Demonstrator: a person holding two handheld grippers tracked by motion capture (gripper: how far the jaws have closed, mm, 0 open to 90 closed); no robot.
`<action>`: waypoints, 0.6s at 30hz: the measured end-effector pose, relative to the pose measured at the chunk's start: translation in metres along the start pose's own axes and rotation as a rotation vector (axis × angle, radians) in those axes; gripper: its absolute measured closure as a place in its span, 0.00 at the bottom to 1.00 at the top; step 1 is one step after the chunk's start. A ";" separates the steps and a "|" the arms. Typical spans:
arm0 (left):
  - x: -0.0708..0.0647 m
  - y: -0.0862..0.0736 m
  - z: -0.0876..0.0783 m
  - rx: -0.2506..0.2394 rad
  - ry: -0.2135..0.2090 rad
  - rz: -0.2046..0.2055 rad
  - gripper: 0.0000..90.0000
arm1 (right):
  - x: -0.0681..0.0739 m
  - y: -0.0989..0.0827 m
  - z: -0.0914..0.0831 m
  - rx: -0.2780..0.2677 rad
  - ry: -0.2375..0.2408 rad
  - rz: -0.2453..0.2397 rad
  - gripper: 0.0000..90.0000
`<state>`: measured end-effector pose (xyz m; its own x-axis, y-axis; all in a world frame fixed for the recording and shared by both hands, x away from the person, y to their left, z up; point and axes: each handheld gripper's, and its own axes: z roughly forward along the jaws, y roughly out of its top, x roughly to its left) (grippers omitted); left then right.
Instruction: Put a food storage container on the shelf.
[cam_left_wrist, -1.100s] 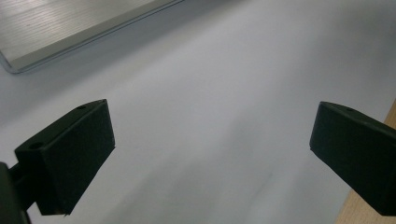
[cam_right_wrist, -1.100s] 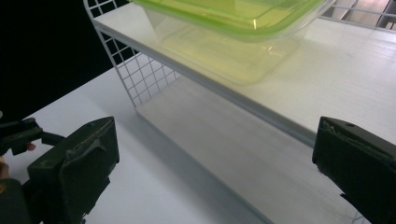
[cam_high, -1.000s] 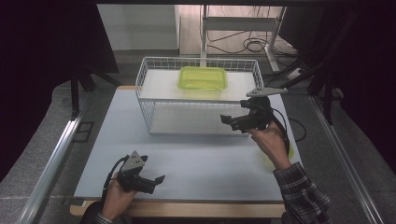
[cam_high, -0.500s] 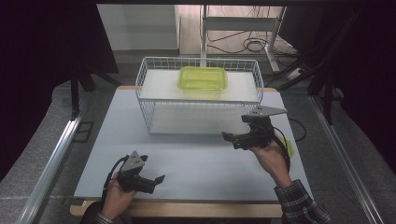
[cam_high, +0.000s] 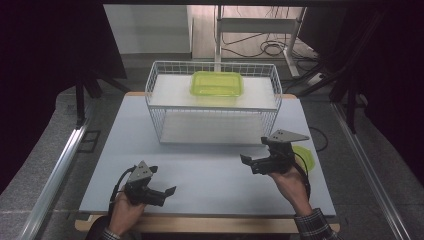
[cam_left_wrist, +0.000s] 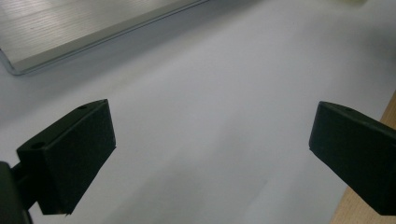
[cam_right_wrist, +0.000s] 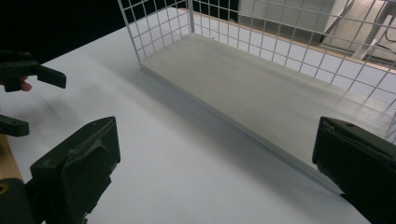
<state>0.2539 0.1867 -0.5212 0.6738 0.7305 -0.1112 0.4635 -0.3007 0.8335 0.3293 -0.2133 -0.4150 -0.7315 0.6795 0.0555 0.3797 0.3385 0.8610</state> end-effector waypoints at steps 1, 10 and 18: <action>0.000 0.000 0.000 0.000 0.000 -0.001 0.00 | 0.000 -0.003 0.000 -0.001 -0.005 -0.003 0.01; -0.001 0.000 -0.001 -0.011 0.015 0.012 0.00 | -0.001 -0.028 0.004 0.013 -0.020 0.024 0.01; -0.002 0.000 -0.002 -0.015 0.039 0.050 0.00 | -0.002 -0.046 0.003 -0.005 -0.035 0.043 0.01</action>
<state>0.2515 0.1862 -0.5198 0.6726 0.7384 -0.0486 0.4210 -0.3278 0.8458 0.3144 -0.2282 -0.4562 -0.6942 0.7159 0.0749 0.4076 0.3052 0.8607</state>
